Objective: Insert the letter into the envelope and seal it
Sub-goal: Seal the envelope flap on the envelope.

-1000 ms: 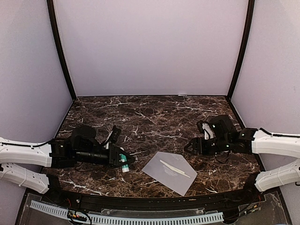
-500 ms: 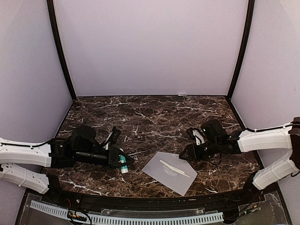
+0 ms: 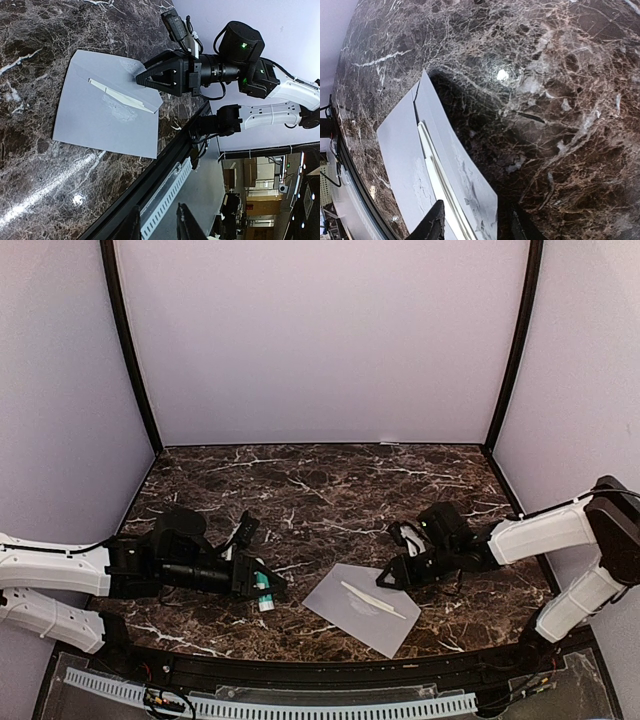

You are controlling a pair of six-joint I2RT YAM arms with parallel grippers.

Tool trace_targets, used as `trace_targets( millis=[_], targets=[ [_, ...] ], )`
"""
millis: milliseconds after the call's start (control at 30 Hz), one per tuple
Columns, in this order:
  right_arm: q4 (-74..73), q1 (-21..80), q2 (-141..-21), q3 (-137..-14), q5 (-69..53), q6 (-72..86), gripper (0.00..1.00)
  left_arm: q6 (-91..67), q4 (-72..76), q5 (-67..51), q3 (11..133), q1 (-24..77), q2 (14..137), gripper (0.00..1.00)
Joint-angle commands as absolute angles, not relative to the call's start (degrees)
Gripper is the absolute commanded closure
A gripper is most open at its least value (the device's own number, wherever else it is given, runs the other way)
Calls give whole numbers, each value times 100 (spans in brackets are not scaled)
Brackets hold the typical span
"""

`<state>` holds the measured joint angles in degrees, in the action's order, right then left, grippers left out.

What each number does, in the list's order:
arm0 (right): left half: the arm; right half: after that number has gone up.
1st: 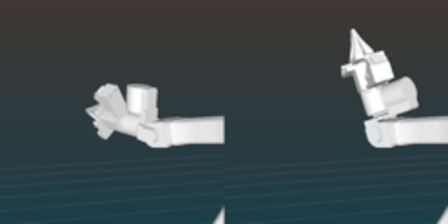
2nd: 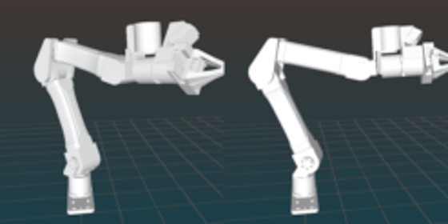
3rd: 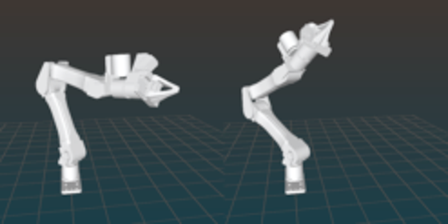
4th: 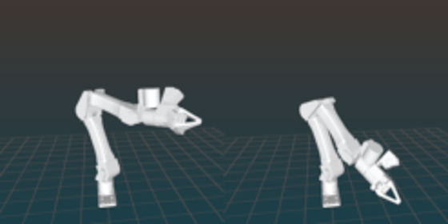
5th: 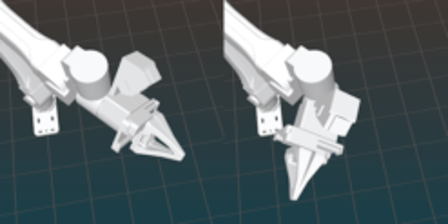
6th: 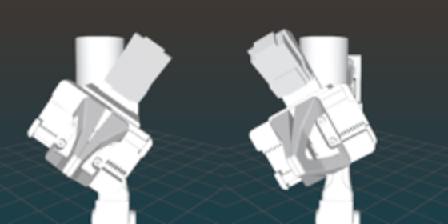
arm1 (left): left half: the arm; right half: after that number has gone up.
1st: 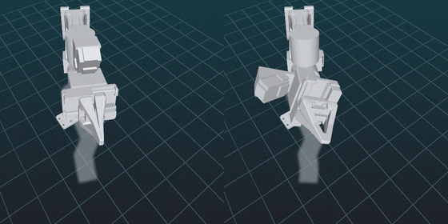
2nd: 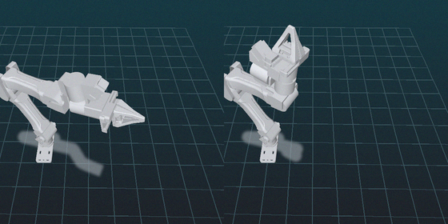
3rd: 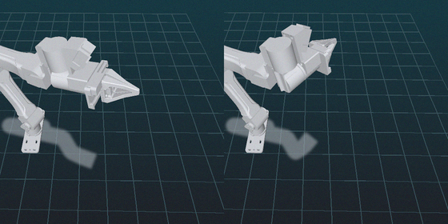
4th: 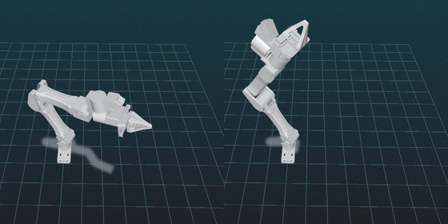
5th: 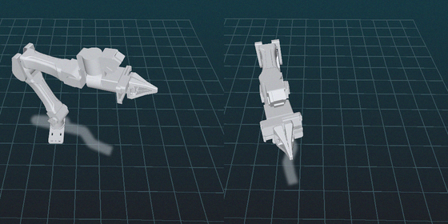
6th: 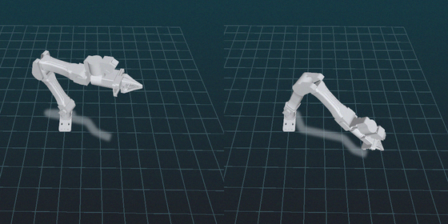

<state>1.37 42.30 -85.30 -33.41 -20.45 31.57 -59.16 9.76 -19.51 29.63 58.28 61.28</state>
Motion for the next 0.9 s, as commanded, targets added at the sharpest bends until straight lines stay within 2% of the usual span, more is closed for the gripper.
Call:
trace_targets(
  millis=[0, 533, 767, 867],
  targets=[
    [576, 4207, -8670, -3426, -2196, 3128, 63, -5939, 1064, -2007, 2972, 5810, 6091, 100],
    [834, 4205, -9027, -3722, -2180, 3147, 83, -6006, 1096, -2026, 2950, 5810, 6085, 100],
    [781, 4208, -8757, -3649, -2136, 3188, 98, -5957, 1103, -2037, 2951, 5810, 6116, 100],
    [704, 4206, -8473, -3560, -1990, 3305, 100, -5872, 1092, -2032, 2989, 5811, 6175, 100]
  ],
)
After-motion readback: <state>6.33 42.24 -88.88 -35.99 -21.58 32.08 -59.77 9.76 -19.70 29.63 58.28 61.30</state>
